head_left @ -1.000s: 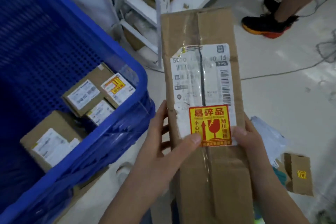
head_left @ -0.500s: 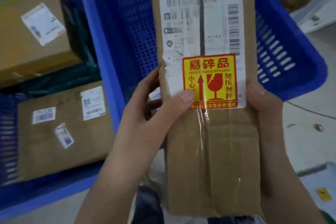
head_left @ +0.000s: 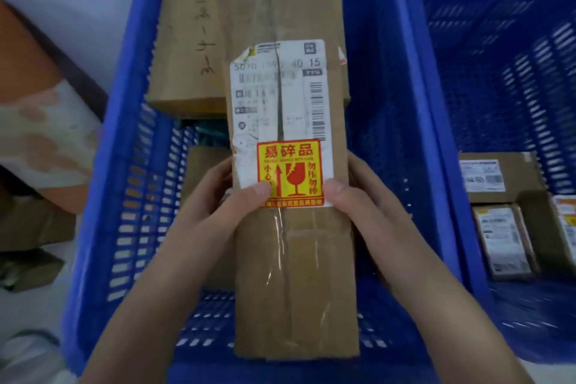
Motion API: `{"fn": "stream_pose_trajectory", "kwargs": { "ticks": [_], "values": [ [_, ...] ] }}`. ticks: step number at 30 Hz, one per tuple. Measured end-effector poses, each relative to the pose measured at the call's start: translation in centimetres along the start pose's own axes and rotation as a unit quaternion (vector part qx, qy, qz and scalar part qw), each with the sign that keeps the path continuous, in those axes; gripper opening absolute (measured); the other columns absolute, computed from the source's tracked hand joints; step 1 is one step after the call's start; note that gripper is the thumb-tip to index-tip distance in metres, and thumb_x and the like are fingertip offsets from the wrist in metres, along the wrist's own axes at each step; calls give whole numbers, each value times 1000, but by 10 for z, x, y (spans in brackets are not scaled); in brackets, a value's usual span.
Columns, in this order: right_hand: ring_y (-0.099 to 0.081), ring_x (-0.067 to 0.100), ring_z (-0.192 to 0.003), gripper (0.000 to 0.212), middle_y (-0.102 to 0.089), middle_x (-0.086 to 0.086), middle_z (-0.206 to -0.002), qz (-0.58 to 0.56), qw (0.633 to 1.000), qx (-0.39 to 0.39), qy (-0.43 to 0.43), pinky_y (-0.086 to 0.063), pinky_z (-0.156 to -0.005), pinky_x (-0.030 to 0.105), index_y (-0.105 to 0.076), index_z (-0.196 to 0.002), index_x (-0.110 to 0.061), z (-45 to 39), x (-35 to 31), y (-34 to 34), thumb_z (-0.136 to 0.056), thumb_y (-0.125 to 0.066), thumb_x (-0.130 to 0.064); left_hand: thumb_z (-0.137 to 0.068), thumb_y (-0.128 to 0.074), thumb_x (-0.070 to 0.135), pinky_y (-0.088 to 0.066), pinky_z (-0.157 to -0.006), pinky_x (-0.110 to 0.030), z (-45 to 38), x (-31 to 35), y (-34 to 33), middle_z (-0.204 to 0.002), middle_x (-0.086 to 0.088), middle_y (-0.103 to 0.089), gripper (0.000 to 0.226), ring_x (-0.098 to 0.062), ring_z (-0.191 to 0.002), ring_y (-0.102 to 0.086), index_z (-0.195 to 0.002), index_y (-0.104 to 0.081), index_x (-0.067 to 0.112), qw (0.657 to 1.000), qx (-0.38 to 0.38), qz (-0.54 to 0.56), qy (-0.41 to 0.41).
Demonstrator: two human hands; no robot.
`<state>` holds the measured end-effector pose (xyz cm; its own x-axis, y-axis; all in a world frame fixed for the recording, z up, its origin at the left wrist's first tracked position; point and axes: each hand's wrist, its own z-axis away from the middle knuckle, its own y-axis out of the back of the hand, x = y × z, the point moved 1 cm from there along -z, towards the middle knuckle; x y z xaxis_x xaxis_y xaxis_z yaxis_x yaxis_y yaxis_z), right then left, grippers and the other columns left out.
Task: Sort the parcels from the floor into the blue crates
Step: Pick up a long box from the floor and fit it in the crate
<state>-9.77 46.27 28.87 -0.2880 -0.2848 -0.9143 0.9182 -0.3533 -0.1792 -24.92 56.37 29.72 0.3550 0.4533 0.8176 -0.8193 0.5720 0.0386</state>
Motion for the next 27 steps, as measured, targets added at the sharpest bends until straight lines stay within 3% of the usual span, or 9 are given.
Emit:
{"fn": "stream_pose_trajectory", "kwargs": {
  "ticks": [4,8,12,15,17,19,21,23,27],
  "values": [
    [-46,-16,-116,78,-52,-32,-127,122,990,-39,-56,-45,-84,2,-33,-138,-47,-29,24,-35,-70,-64,-66,-43,-72,59,-49,-78,-23,-18,-21,52,-110,22,-67,85,2,-98,-65,-124,-52,45,1000,13,-21,15],
    [-45,-28,-102,55,-51,-41,-107,159,977,-89,-108,-39,-74,-6,-35,-128,-45,-48,56,-63,-81,-63,-46,-45,-82,55,-49,-70,-12,-30,-43,77,-115,21,-62,88,0,-105,-60,-126,-48,45,998,9,-28,52],
    [-44,-36,-87,47,-46,-48,-91,161,969,-116,-146,-36,-64,-9,-31,-124,-45,-64,87,-85,-88,-60,-35,-51,-74,48,-51,-62,-5,-44,-60,88,-104,22,-65,65,9,-92,-63,-111,-50,44,996,9,-50,68],
    [-43,-35,-89,46,-44,-48,-99,155,968,-120,-155,-38,-69,-8,-27,-126,-48,-77,99,-99,-91,-56,-37,-68,-71,40,-46,-57,0,-56,-72,92,-94,27,-62,41,20,-80,-60,-102,-50,46,994,21,-77,74],
    [-50,-18,-105,48,-50,-34,-118,150,967,-120,-169,-46,-82,5,-31,-135,-42,-87,105,-107,-92,-52,-40,-79,-68,38,-46,-59,-2,-66,-79,96,-98,25,-62,42,16,-79,-61,-117,-50,39,988,39,-118,88],
    [-55,1,-110,48,-54,-18,-122,147,965,-113,-187,-51,-83,17,-34,-138,-31,-97,112,-112,-93,-50,-41,-82,-65,40,-48,-75,-14,-75,-81,101,-115,15,-62,54,3,-93,-61,-131,-46,27,980,64,-150,112],
    [-58,0,-101,49,-55,-16,-115,158,964,-106,-183,-51,-77,16,-35,-137,-26,-105,114,-117,-93,-50,-41,-83,-65,40,-48,-86,-24,-82,-78,105,-123,8,-61,55,-8,-103,-61,-132,-45,22,973,81,-168,133],
    [-55,-3,-96,51,-56,-14,-116,179,962,-103,-180,-50,-76,18,-34,-138,-25,-110,115,-118,-93,-51,-42,-85,-62,39,-46,-83,-25,-85,-71,105,-123,7,-60,49,-10,-101,-58,-126,-46,17,961,85,-213,153],
    [-54,-6,-102,56,-53,-27,-117,173,957,-149,-181,-53,-84,24,-27,-143,-31,-110,116,-118,-93,-50,-43,-86,-61,39,-49,-78,-35,-76,-54,91,-121,-8,-58,54,-26,-104,-59,-125,-39,9,872,153,-438,159]
  ]
}}
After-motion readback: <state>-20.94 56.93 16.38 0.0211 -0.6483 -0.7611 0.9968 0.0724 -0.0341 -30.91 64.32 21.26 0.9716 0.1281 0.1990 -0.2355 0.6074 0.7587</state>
